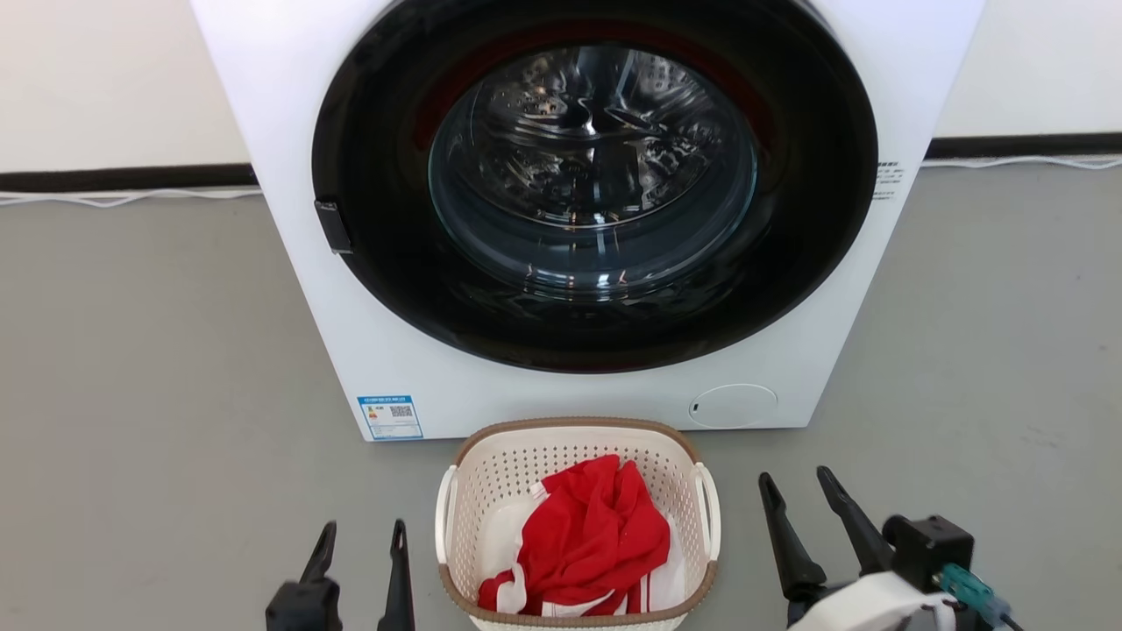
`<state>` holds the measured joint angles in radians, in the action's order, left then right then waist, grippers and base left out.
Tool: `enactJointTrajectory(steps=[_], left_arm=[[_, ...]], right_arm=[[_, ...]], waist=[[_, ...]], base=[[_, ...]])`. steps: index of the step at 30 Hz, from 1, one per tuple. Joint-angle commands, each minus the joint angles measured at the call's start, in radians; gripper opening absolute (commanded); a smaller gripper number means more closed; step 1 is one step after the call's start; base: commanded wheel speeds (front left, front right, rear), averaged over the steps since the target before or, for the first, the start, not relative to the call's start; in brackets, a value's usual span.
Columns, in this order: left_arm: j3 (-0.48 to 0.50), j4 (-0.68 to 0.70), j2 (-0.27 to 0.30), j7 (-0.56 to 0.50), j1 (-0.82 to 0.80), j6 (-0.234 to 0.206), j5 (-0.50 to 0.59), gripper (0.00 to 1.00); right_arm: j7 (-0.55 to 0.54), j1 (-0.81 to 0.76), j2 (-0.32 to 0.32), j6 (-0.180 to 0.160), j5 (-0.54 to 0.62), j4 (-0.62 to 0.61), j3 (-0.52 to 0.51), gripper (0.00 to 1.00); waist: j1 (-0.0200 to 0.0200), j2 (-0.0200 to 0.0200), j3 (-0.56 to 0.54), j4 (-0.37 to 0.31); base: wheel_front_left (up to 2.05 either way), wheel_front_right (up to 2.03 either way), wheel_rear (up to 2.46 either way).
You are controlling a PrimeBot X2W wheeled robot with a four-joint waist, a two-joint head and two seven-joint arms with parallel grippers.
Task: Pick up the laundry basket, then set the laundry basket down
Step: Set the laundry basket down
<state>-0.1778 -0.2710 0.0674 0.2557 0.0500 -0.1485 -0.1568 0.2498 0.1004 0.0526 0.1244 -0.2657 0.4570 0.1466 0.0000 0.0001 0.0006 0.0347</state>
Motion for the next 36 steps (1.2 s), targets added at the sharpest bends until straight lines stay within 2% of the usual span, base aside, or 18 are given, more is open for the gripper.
enactJointTrajectory(steps=[1, 14, 36], left_arm=[[0.035, 0.048, 0.001, 0.006, -0.001, -0.011, 0.015, 1.0], [0.042, 0.182, -0.007, 0.006, 0.126, -0.029, 0.028, 1.0], [0.045, 0.252, -0.013, 0.006, 0.16, -0.021, 0.014, 1.0]], right_arm=[[0.012, -0.003, -0.002, 0.006, 0.008, -0.047, 0.012, 1.0], [0.012, -0.149, -0.002, 0.006, 0.001, -0.209, -0.055, 1.0], [0.012, -0.177, -0.002, 0.006, 0.001, -0.251, -0.078, 1.0]], waist=[[0.0, -0.0001, -0.011, -0.004], [0.0, -0.0001, -0.041, -0.012], [0.0, -0.0001, -0.048, -0.029]], base=[[0.0, 0.0, 0.0], [0.0, 0.0, 0.0], [0.0, 0.0, 0.0]])
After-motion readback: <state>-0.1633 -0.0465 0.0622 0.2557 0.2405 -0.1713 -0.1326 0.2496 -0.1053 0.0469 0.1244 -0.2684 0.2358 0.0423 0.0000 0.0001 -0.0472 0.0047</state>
